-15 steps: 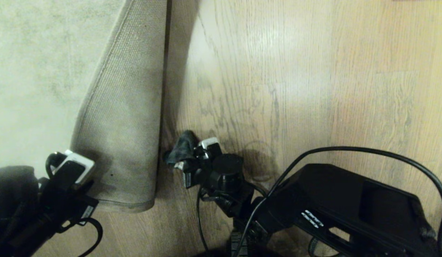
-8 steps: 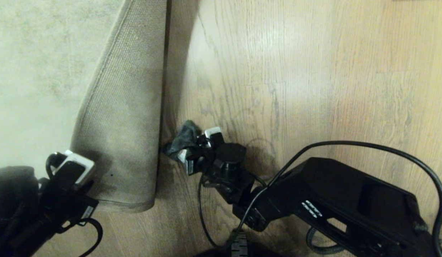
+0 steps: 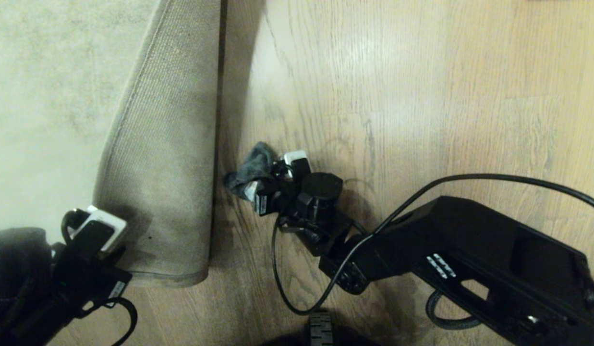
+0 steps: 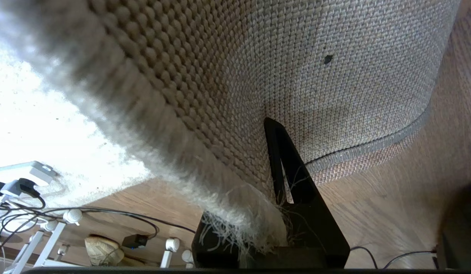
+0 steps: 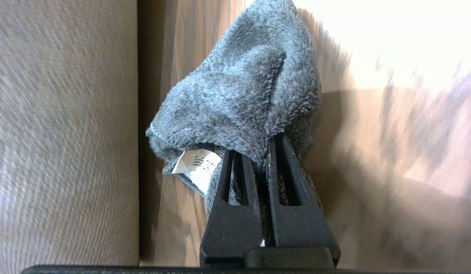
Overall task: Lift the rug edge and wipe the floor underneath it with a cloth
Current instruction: Wipe the floor under the carpet with a rag
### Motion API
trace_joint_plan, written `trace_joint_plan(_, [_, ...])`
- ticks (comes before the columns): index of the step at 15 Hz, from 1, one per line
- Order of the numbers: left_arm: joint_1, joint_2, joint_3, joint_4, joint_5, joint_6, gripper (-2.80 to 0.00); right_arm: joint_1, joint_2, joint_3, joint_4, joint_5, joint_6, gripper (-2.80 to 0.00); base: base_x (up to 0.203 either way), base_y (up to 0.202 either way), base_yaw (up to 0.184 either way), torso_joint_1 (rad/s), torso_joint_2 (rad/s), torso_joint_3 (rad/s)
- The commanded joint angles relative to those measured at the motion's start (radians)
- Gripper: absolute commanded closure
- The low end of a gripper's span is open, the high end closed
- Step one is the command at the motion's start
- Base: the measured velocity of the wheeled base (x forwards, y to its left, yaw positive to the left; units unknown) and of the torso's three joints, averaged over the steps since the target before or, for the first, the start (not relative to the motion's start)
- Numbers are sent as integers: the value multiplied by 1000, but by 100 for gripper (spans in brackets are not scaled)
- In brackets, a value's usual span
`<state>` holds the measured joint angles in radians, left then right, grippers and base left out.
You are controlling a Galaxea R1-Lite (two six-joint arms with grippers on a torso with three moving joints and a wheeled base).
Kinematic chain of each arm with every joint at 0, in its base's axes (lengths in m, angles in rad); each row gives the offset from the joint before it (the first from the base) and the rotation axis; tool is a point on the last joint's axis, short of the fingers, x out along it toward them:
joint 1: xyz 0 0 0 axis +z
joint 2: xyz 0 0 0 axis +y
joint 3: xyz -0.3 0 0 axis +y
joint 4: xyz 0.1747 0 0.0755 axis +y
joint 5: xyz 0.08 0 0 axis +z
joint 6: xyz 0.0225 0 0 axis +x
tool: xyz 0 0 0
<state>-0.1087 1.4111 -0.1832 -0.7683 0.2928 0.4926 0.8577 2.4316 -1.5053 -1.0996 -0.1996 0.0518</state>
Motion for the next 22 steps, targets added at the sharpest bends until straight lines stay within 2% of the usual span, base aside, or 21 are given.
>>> trace_joint_plan(1, [0,0,2,-3,2,3,0,-8,-62,1,2,1,-23,0,0,0,0,0,0,0])
trace_joint_plan(3, [0,0,2,-3,2,3,0,-11,-111,15,16,0,-28,0,0,0,0,0,0,0])
trace_joint_plan(6, [0,-1,2,-3,1,3,0,-11,-203,109,37,1,-45,0,0,0,0,0,0,0])
trace_joint_plan(10, [0,-12,2,-3,2,3,0,6,-358,317,40,2,-57,0,0,0,0,0,0,0])
trace_joint_plan(14, [0,-17,2,-3,0,3,0,94,-444,534,36,3,-51,0,0,0,0,0,0,0])
trace_joint_plan(18, [1,-14,-2,-3,1,1,0,182,-356,576,39,5,-11,0,0,0,0,0,0,0])
trace_joint_plan(22, [3,-15,-2,-3,5,1,0,196,-220,576,20,5,14,0,0,0,0,0,0,0])
